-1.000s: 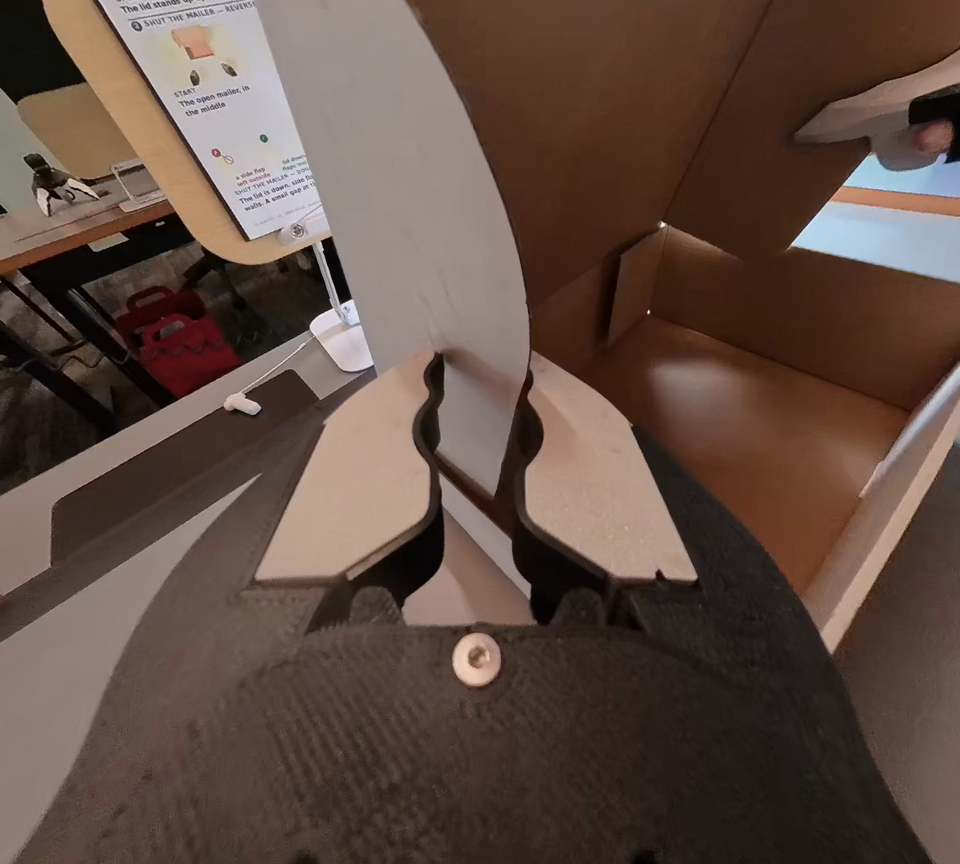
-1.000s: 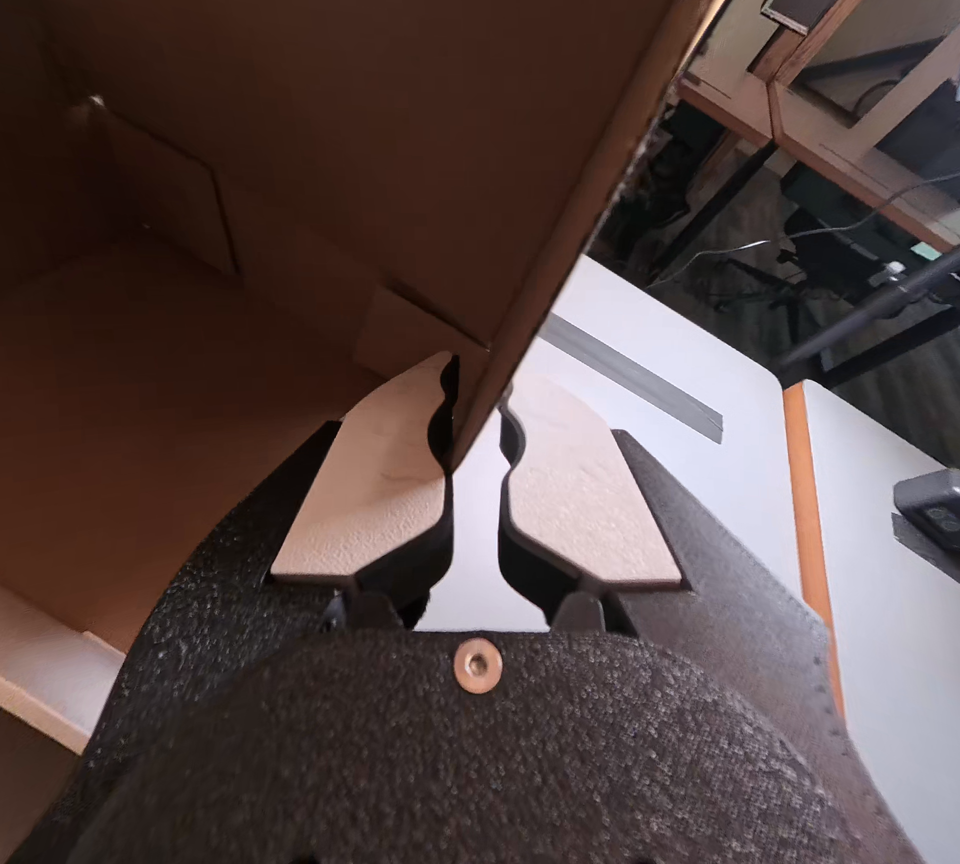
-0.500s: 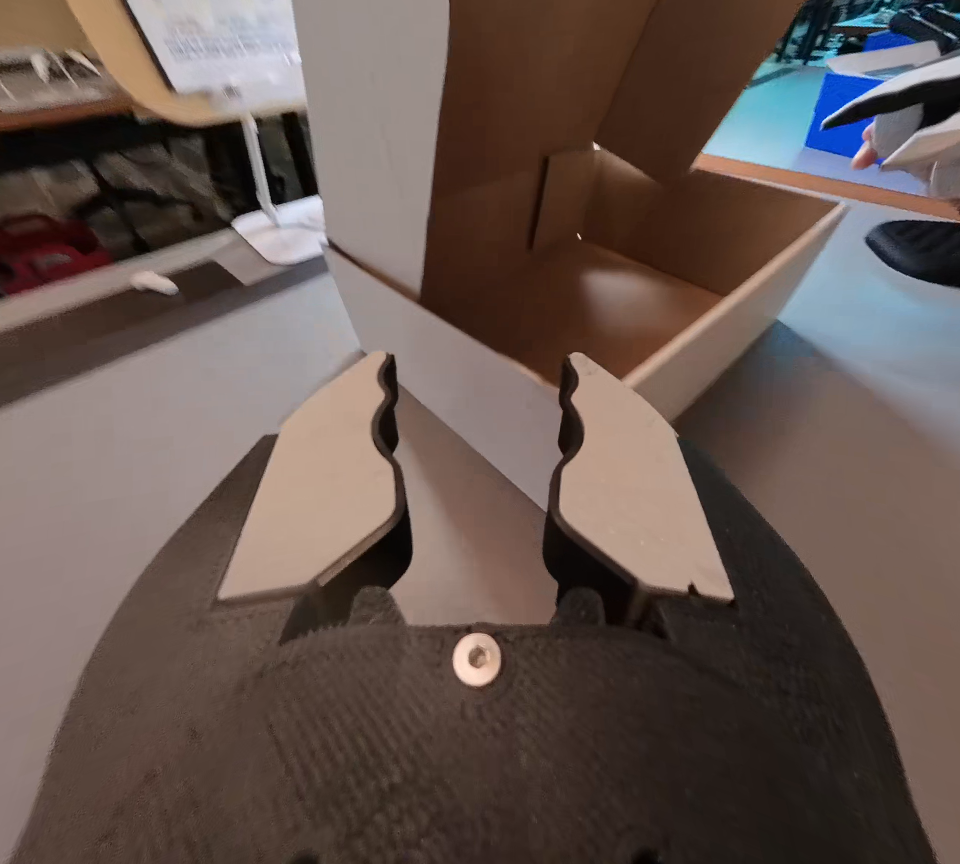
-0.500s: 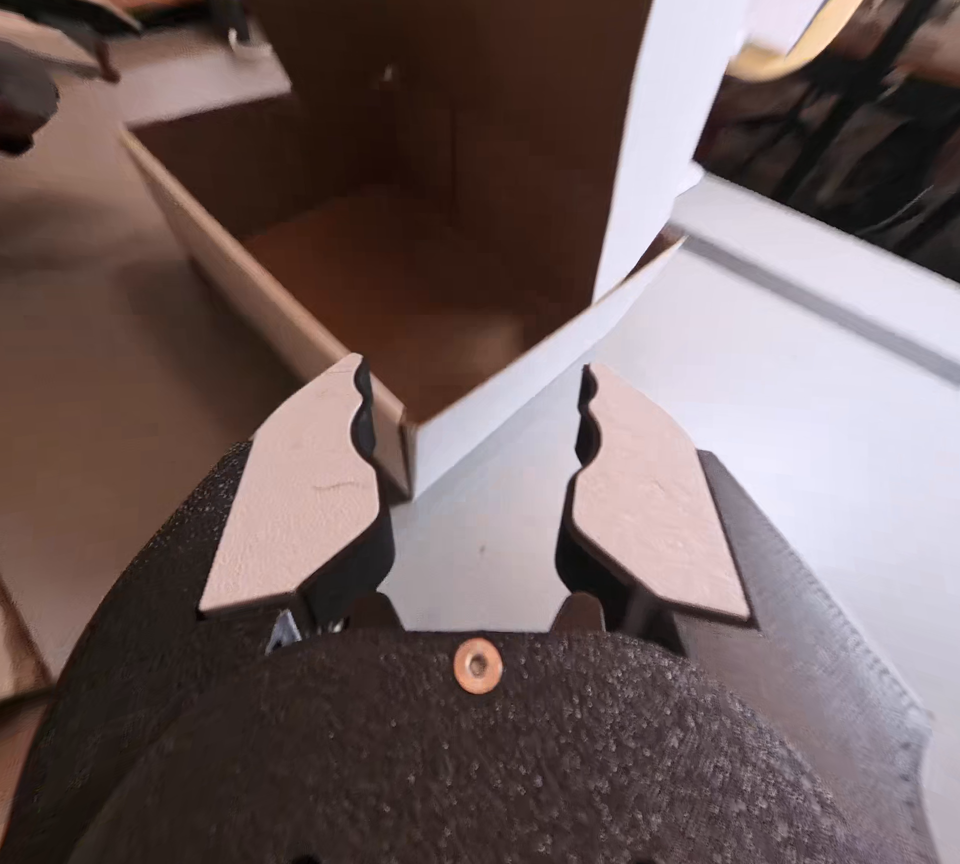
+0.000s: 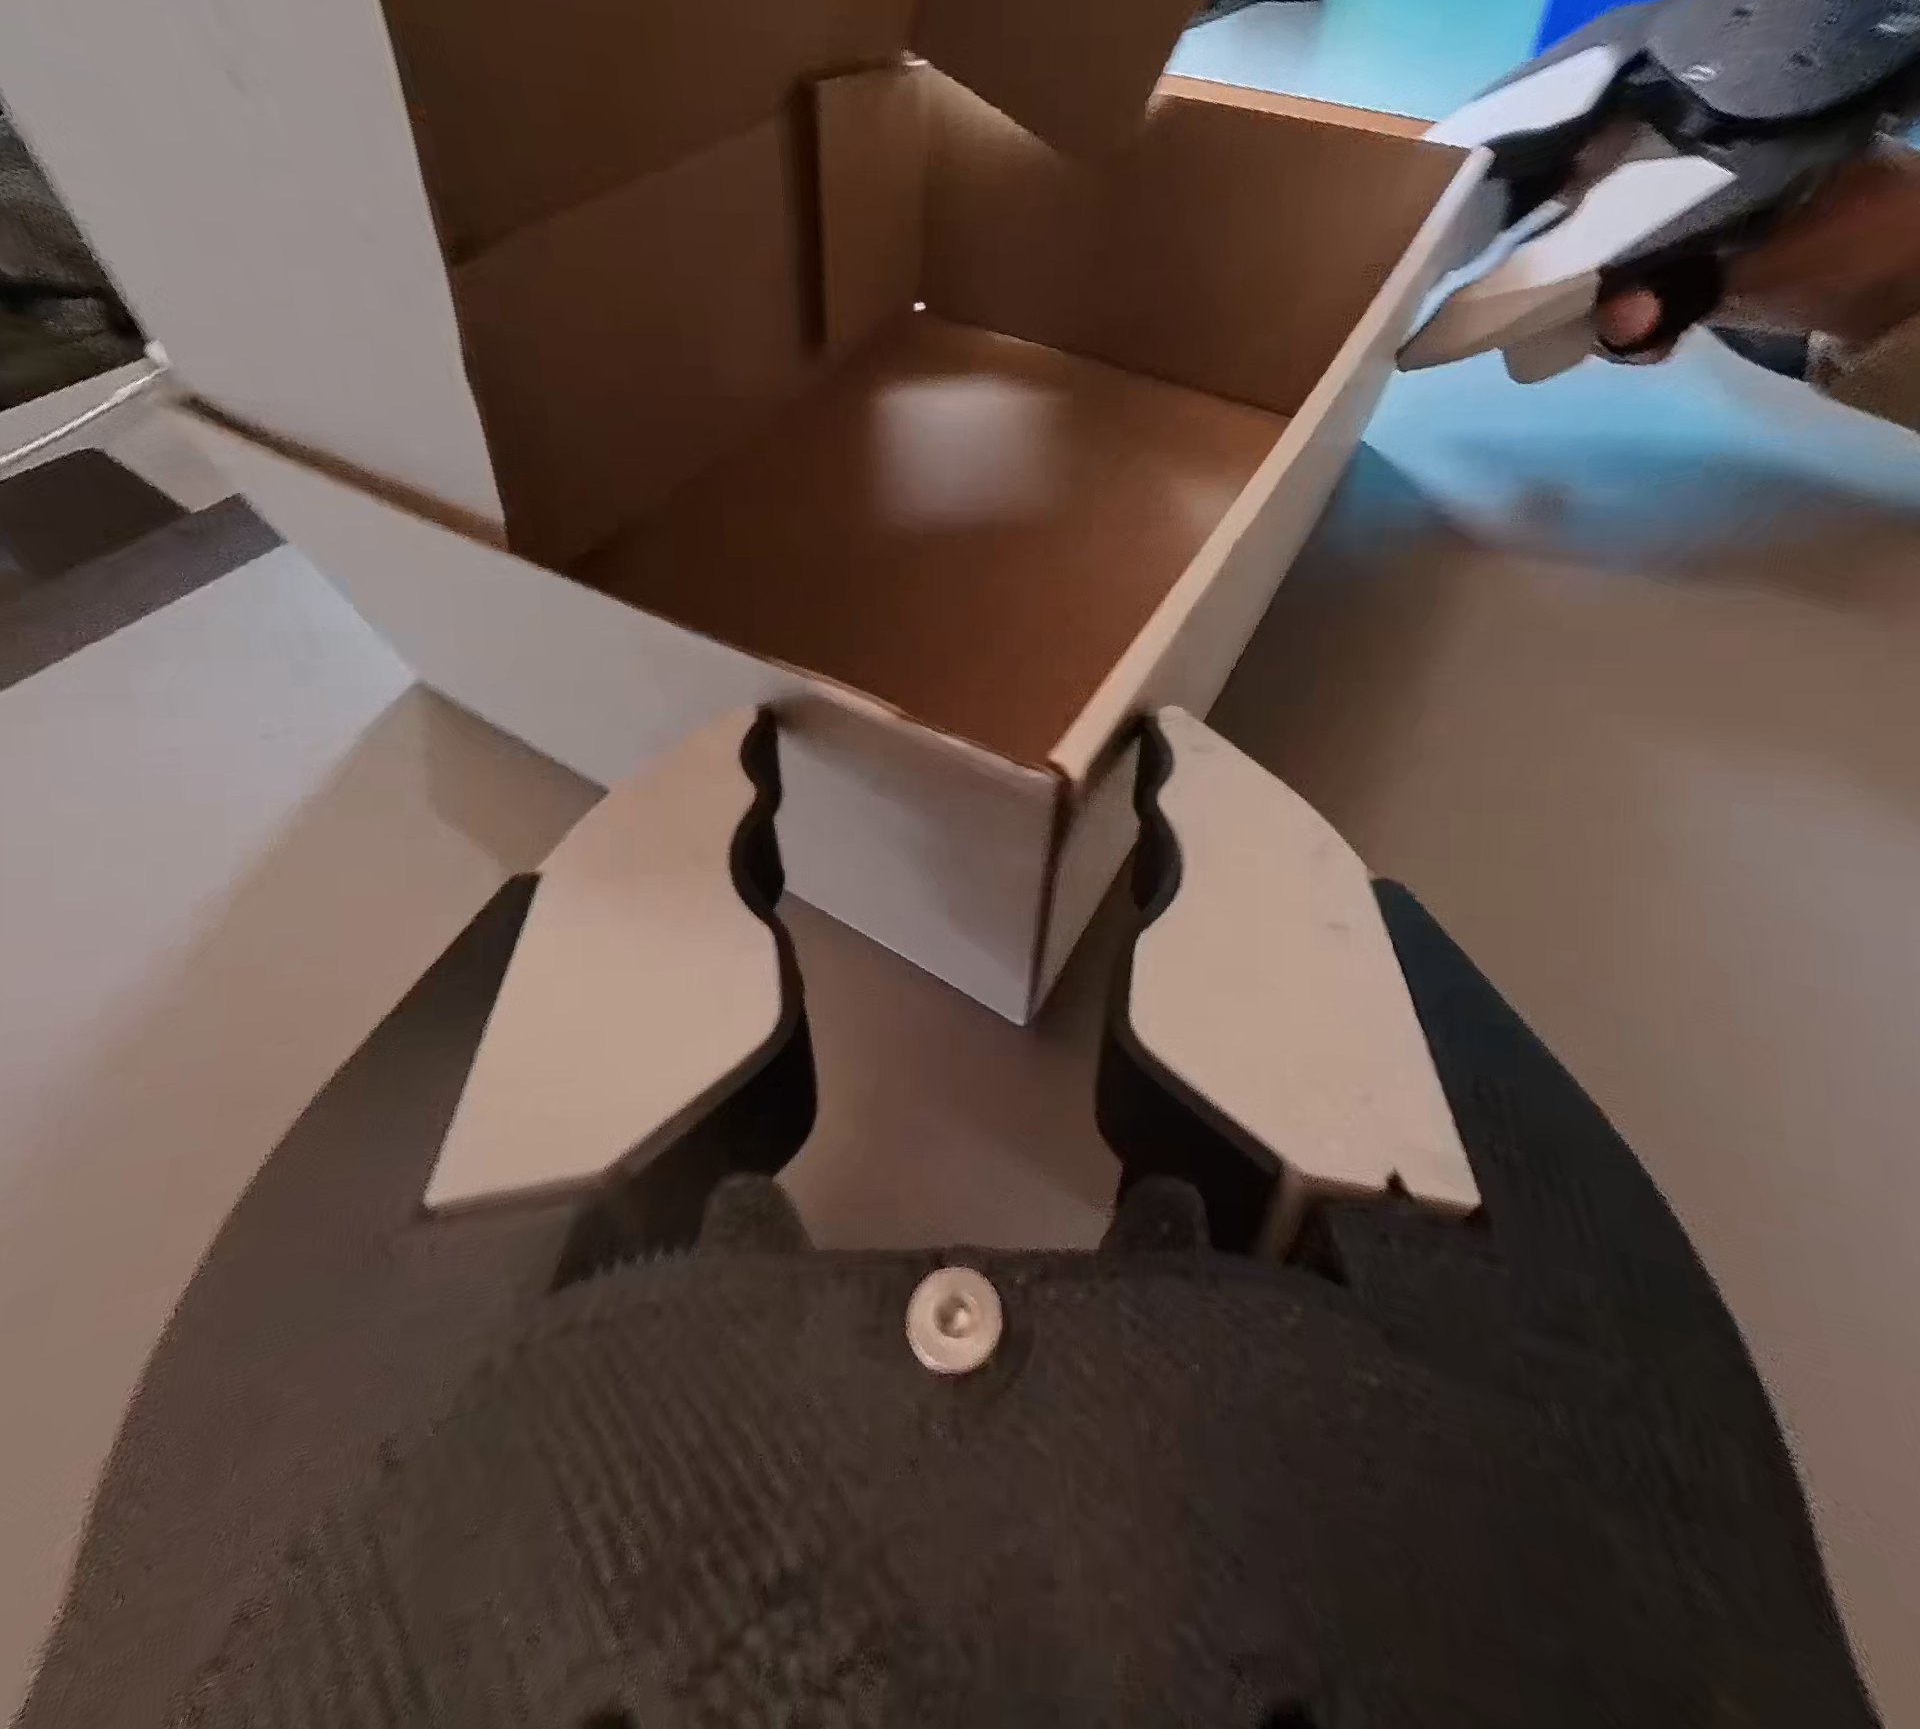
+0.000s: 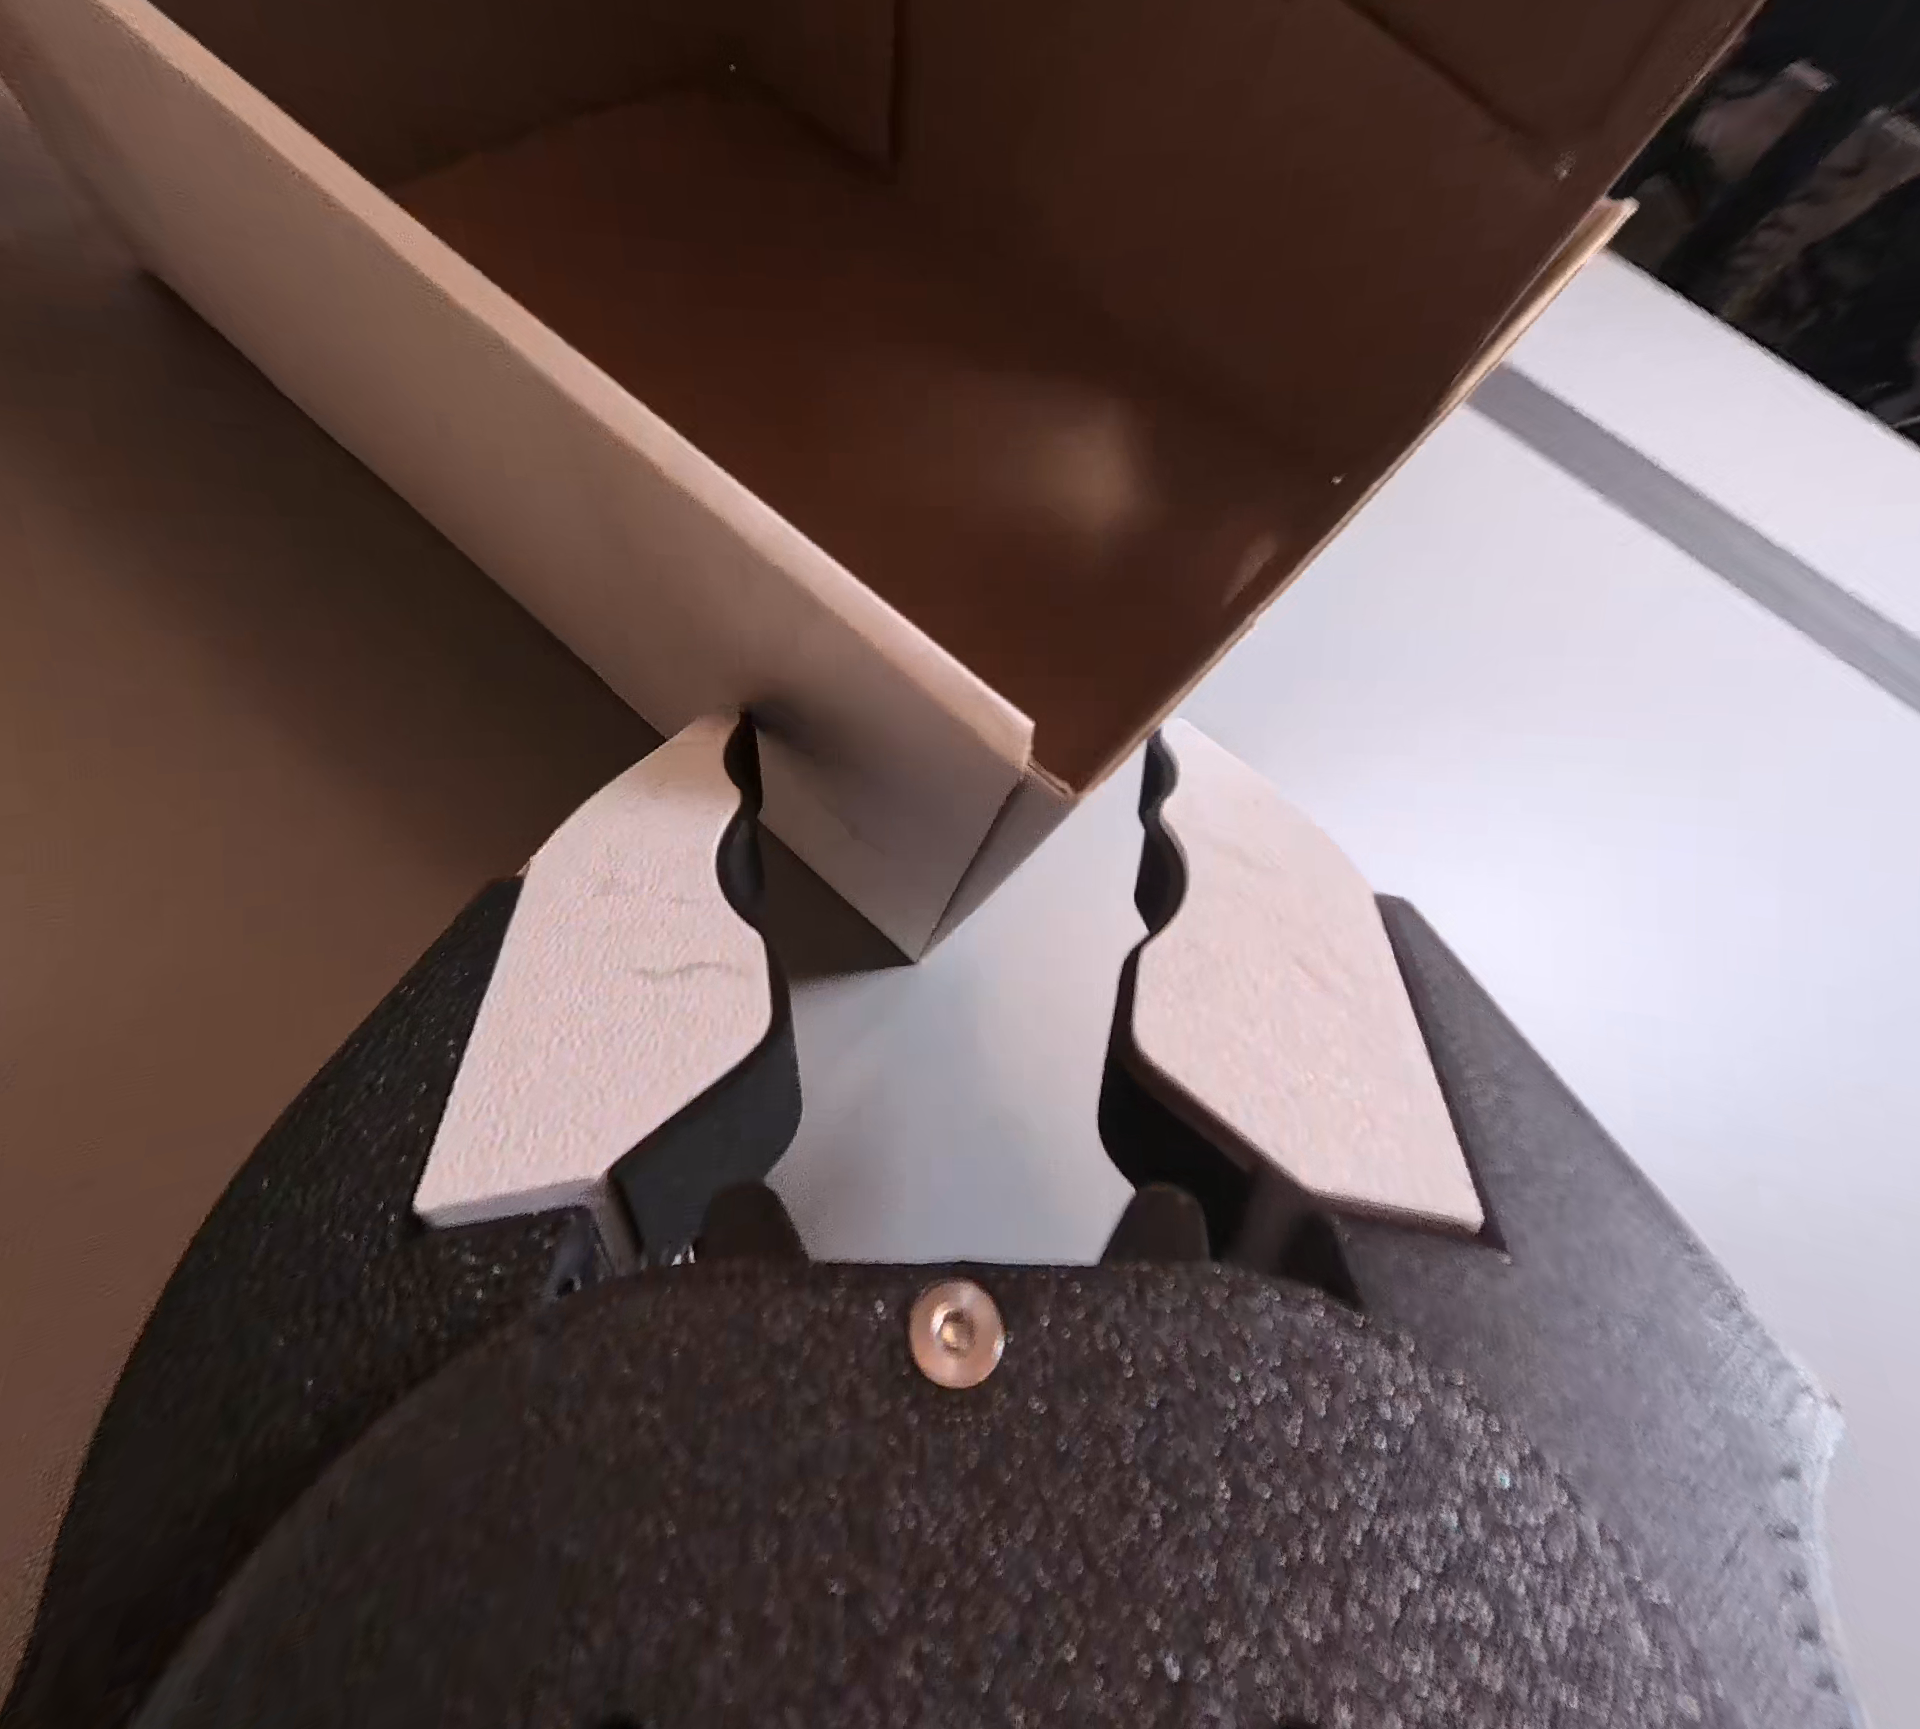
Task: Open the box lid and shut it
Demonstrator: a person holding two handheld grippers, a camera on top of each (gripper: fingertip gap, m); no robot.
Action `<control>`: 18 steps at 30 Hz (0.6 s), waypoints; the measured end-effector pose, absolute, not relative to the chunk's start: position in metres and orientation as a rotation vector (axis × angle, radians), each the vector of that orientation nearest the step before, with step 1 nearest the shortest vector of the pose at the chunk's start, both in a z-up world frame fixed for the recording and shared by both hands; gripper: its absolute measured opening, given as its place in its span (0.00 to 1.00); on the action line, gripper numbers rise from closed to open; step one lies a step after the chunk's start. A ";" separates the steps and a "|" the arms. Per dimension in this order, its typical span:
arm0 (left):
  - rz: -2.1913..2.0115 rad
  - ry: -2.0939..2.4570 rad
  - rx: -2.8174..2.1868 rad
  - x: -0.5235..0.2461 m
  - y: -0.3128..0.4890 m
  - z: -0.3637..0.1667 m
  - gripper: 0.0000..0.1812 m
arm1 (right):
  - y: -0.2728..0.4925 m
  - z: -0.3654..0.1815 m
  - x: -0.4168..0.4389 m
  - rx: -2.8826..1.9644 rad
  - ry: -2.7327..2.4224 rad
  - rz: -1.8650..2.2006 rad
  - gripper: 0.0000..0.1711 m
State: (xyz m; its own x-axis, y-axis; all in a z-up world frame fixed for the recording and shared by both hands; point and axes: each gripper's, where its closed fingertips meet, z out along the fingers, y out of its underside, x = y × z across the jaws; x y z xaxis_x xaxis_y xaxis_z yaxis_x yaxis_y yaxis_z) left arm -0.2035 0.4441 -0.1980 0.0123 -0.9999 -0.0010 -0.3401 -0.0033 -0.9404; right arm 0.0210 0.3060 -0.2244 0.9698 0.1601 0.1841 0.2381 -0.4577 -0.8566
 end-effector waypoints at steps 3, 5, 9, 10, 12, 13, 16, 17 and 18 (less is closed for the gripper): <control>-0.957 1.417 -1.485 -0.188 0.470 -0.199 0.31 | 0.324 -0.224 0.032 -2.033 -0.254 -0.135 0.40; -0.959 1.413 -1.501 -0.180 0.480 -0.200 0.31 | 0.333 -0.223 0.038 -2.019 -0.220 -0.132 0.40; -0.946 1.370 -1.478 -0.172 0.487 -0.199 0.31 | 0.344 -0.224 0.050 -1.978 -0.154 -0.142 0.37; -0.949 1.351 -1.473 -0.173 0.487 -0.199 0.30 | 0.344 -0.223 0.051 -1.963 -0.138 -0.138 0.37; -0.953 1.309 -1.460 -0.179 0.487 -0.195 0.30 | 0.340 -0.217 0.050 -1.933 -0.105 -0.111 0.40; -0.962 1.277 -1.448 -0.183 0.487 -0.189 0.30 | 0.337 -0.213 0.049 -1.917 -0.083 -0.097 0.42; -1.006 1.152 -1.440 -0.200 0.483 -0.162 0.30 | 0.321 -0.186 0.045 -1.837 0.010 -0.089 0.45; -1.019 1.105 -1.439 -0.206 0.478 -0.152 0.30 | 0.314 -0.176 0.043 -1.807 0.049 -0.104 0.46; -1.021 1.054 -1.431 -0.213 0.473 -0.144 0.30 | 0.306 -0.169 0.039 -1.785 0.081 -0.120 0.46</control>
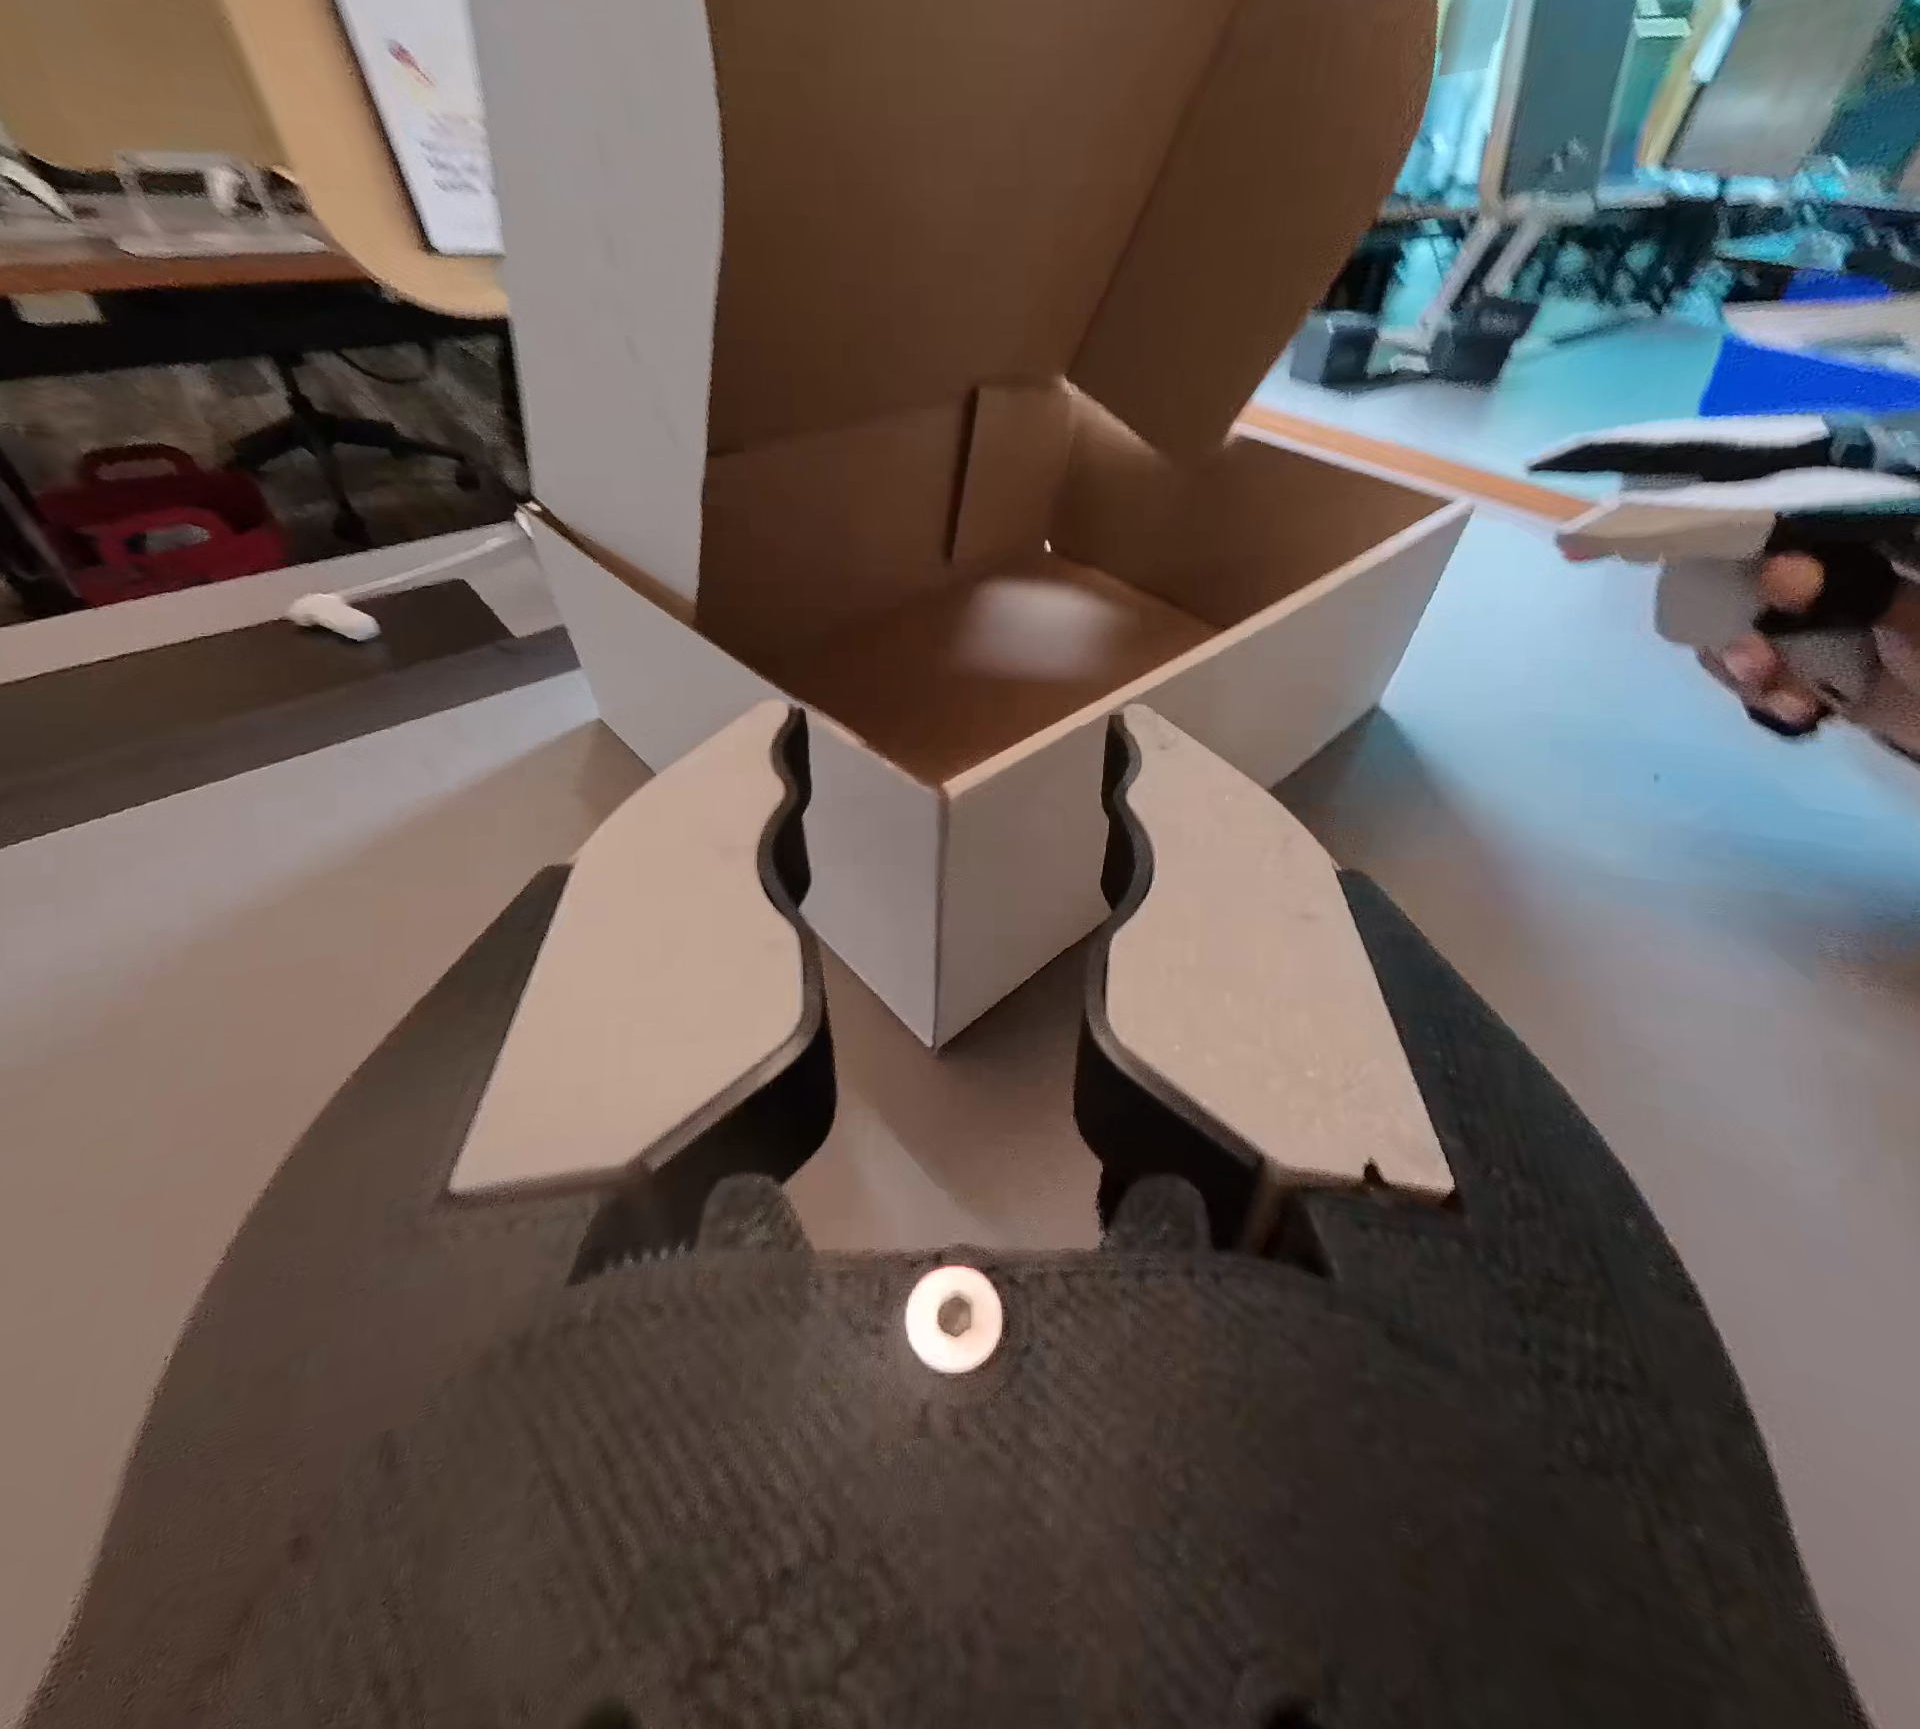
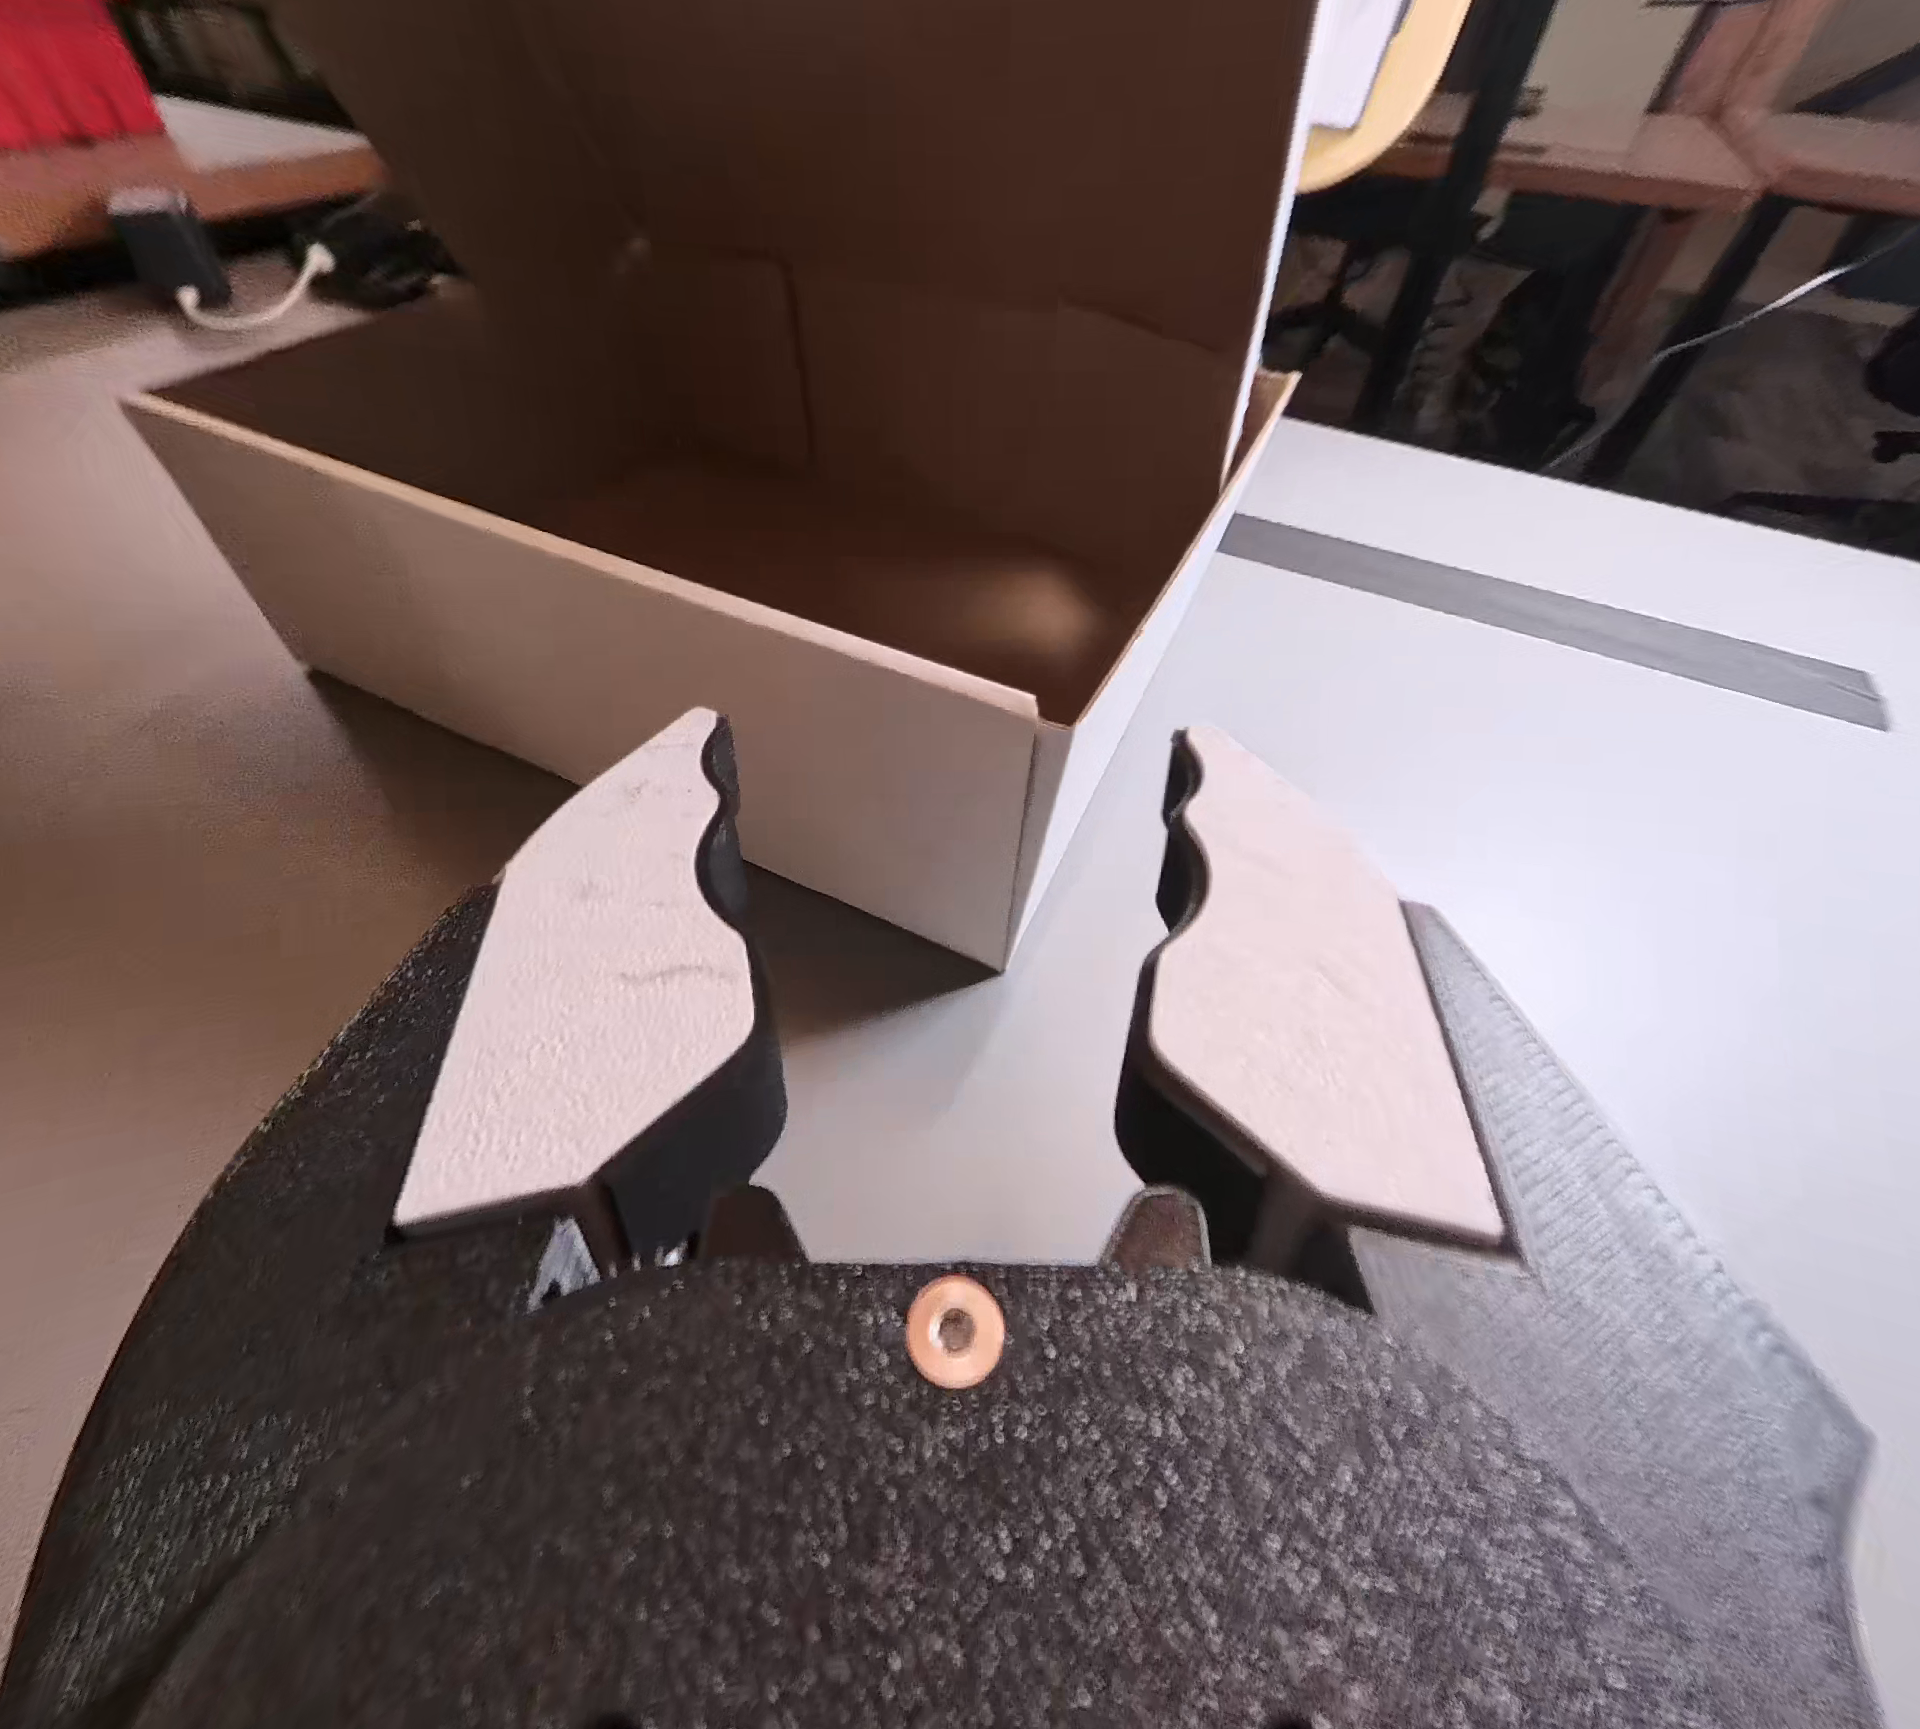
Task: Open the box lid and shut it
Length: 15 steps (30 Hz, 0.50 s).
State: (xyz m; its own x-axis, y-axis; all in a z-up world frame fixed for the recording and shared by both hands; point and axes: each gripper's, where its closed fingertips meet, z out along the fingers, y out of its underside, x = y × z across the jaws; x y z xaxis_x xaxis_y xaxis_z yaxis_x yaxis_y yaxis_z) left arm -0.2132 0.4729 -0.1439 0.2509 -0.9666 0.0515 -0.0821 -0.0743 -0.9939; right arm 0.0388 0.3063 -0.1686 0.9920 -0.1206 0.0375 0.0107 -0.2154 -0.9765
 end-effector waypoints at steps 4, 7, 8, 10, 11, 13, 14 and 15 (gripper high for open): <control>-1.001 0.899 -1.417 -0.238 0.452 -0.126 0.30 | 0.277 -0.155 0.016 -1.747 0.162 -0.181 0.45; -0.920 0.901 -1.433 -0.254 0.446 -0.123 0.30 | 0.257 -0.148 0.000 -1.748 0.154 -0.204 0.43; -0.901 0.885 -1.434 -0.262 0.446 -0.120 0.29 | 0.251 -0.144 -0.001 -1.744 0.158 -0.210 0.42; -0.886 0.848 -1.444 -0.275 0.445 -0.117 0.27 | 0.242 -0.133 -0.003 -1.722 0.156 -0.228 0.41; -0.878 0.834 -1.459 -0.280 0.445 -0.117 0.27 | 0.239 -0.128 -0.003 -1.720 0.157 -0.231 0.41; -0.866 0.823 -1.487 -0.286 0.444 -0.121 0.28 | 0.240 -0.124 -0.005 -1.719 0.153 -0.228 0.41; -0.858 0.818 -1.498 -0.286 0.444 -0.124 0.28 | 0.241 -0.124 -0.006 -1.722 0.153 -0.223 0.41; -0.853 0.820 -1.507 -0.286 0.445 -0.127 0.29 | 0.244 -0.125 -0.008 -1.727 0.151 -0.212 0.41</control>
